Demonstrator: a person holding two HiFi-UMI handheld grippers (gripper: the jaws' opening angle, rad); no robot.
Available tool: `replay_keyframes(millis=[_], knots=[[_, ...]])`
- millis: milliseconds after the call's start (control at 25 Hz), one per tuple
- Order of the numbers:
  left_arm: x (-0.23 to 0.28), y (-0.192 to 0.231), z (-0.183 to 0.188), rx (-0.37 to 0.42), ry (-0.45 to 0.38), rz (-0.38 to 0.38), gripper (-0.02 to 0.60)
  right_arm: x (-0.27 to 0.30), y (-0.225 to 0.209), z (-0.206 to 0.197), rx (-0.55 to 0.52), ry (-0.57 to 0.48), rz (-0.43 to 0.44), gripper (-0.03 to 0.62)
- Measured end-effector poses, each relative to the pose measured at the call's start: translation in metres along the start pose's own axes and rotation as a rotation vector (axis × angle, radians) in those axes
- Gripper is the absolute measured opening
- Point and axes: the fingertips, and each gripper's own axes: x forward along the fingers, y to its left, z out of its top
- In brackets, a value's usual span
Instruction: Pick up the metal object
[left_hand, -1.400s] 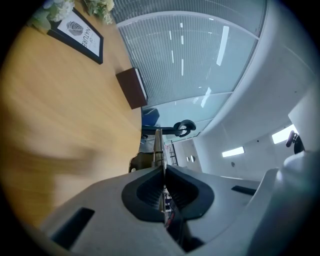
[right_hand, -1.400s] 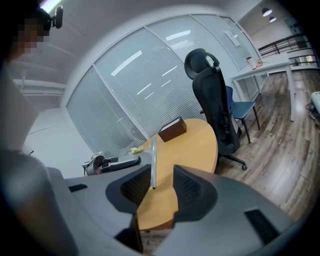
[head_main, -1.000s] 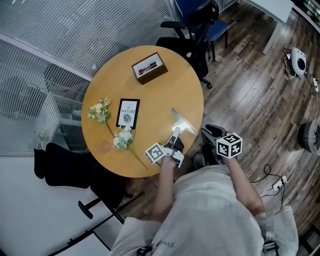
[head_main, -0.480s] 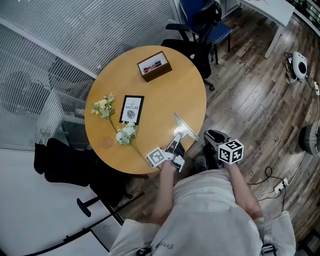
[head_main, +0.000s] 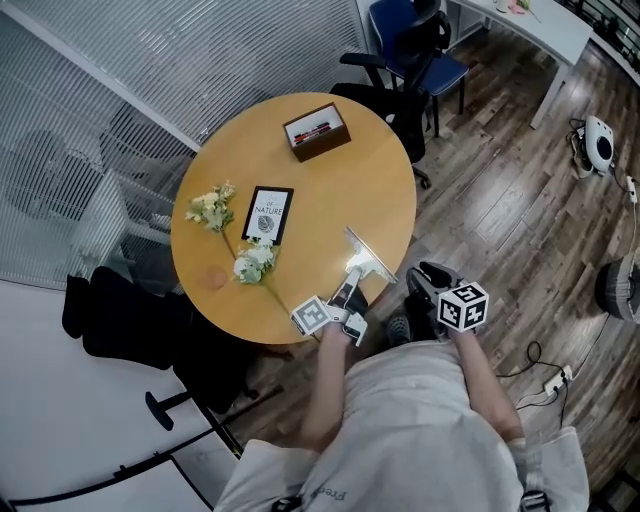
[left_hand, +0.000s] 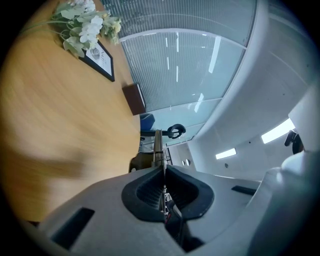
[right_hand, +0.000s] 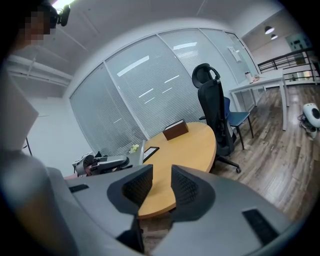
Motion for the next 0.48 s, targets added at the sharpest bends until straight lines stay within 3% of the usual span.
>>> replay_keyframes(millis=[200,360,480], knots=[[-0.009,0.002,0.001,0.006,0.002,0.001,0.011,0.0,0.008,-0.007,-0.005,-0.002,0.001,0.095],[-0.018,0.014,0.003,0.029,0.013,0.05,0.011,0.0,0.012,-0.01,-0.006,-0.002,0.002,0.094],[-0.018,0.005,0.003,0.007,0.012,0.023,0.011,0.001,0.015,-0.008,-0.004,-0.008,-0.001,0.092]])
